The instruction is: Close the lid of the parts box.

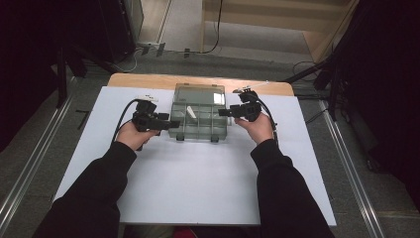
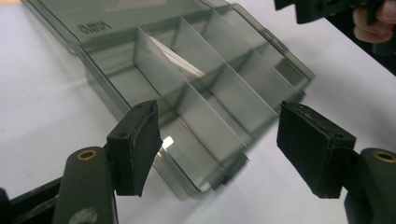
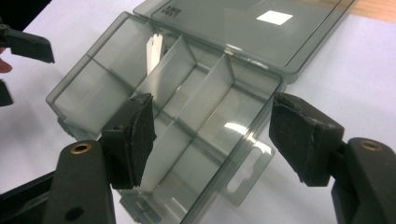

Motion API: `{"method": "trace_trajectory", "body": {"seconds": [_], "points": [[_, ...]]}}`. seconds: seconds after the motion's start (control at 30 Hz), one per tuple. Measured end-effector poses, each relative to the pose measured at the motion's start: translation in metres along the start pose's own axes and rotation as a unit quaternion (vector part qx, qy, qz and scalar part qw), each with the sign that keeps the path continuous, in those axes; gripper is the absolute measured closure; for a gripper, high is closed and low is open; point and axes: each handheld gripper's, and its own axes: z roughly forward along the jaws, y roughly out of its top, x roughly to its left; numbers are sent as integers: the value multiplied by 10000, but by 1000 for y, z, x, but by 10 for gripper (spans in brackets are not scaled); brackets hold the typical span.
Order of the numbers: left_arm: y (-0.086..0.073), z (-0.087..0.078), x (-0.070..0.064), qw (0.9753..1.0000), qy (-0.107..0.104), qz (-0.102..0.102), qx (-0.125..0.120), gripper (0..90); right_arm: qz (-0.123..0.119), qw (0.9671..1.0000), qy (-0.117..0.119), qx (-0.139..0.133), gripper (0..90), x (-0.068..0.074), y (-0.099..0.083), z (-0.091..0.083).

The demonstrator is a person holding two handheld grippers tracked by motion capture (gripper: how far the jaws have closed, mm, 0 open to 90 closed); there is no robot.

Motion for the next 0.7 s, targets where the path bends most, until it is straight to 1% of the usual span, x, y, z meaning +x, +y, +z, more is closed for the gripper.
{"method": "trace_trajectory", "body": {"seconds": [0.03, 0.07, 0.1, 0.23, 0.3, 0.33, 0.43, 0.47, 0.5, 0.53, 0.57, 0.63, 0.7], "points": [[2, 2, 2, 10000, -5, -19, 24, 295, 13, 10000, -1, 6, 323, -1, 1, 0], [4, 5, 3, 10000, 52, -22, 66, 295, -4, 10000, -32, 18, 323, -1, 3, 1], [5, 6, 4, 9999, 63, -36, 78, 295, 10, 10000, -36, 15, 324, -1, 4, 2], [11, 10, 9, 9999, 138, -89, 53, 295, 75, 10000, -37, 5, 326, -4, 9, 4], [16, 12, 13, 9996, 250, -95, 75, 295, 74, 10000, -59, -13, 328, -6, 11, 6], [17, 13, 14, 9996, 272, -86, 86, 295, 69, 9999, -80, 1, 328, -7, 12, 7], [23, 17, 19, 9994, 269, -194, 60, 295, 133, 9999, -84, 40, 330, -10, 15, 11], [25, 18, 20, 9994, 282, -187, 44, 296, 109, 9999, -89, 52, 330, -11, 16, 12], [28, 20, 21, 9994, 283, -200, 26, 296, 133, 9998, -116, 65, 330, -11, 18, 14], [30, 21, 22, 9994, 279, -205, -31, 296, 155, 9998, -112, 54, 333, -12, 20, 15], [32, 21, 24, 9994, 261, -210, -35, 308, 192, 9998, -88, 31, 335, -14, 21, 16], [37, 25, 27, 9992, 323, -230, 27, 309, 247, 9997, -72, -14, 342, -16, 24, 18], [41, 28, 32, 9990, 369, -251, 23, 309, 258, 9996, -108, 8, 341, -18, 27, 20]]}}
